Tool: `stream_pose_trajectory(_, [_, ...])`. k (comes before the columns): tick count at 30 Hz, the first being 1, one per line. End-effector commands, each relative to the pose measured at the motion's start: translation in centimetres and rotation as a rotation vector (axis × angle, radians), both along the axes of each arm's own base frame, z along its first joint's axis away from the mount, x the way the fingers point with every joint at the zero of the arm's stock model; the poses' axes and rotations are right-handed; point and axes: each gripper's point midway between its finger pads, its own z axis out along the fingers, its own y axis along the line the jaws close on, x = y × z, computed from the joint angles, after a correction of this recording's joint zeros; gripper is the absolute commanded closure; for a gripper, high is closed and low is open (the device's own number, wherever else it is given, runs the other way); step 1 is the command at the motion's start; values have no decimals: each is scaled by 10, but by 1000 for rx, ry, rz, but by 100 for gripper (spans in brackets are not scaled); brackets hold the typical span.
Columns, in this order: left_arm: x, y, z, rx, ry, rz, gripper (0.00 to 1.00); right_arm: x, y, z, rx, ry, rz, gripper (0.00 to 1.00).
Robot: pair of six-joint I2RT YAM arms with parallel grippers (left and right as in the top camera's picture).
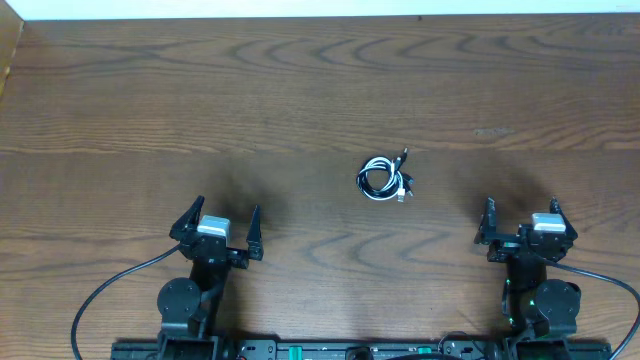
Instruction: Untangle cables
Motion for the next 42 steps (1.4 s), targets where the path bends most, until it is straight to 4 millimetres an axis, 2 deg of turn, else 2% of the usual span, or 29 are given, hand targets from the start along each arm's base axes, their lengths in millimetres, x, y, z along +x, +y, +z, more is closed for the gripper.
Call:
stream_pose_trajectory(1, [-2,-3,-14,16,46,-18,2,0,-2,0,-9,-1,-10,1])
stream_pose_trajectory(37, [-2,-4,-12,14,38,-22,2,0,-2,0,-9,-2,-10,1])
stream_pose_trajectory(42, [-2,-3,-13,-63,57,-12,2,0,-2,0,-9,-1,-10,1])
